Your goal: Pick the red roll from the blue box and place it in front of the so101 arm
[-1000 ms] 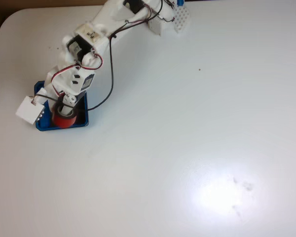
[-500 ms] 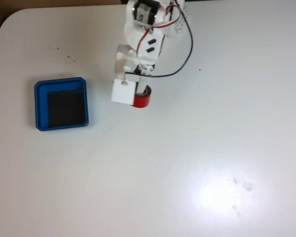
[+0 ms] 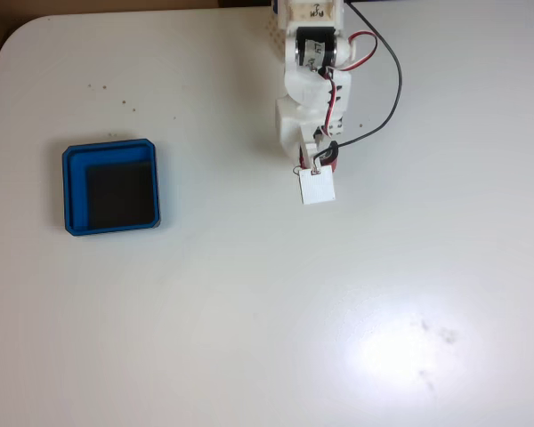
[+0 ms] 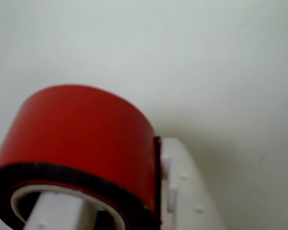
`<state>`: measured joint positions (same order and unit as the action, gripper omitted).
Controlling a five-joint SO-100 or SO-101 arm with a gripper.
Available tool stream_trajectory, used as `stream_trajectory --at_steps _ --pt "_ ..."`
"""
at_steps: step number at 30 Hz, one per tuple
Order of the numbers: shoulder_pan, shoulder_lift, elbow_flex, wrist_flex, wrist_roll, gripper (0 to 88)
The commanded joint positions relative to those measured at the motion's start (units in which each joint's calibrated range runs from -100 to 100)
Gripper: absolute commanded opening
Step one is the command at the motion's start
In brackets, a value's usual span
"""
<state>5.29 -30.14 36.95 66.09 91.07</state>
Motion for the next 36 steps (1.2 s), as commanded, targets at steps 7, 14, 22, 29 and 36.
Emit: stream_trajectory --at_steps 7,14,22,29,36 --pt "0.2 -2.1 12.1 -1.8 -0.3 0.7" --pt "0.0 -2.4 16.8 -8.4 -0.1 0.7" --pt "-3.0 -2.0 18.8 -12.0 -0.1 0.7" --pt "-6.9 -1.9 18.8 -12.0 -0.2 0.8" --pt "-6.4 -1.3 20.3 -11.9 -0.3 1.0"
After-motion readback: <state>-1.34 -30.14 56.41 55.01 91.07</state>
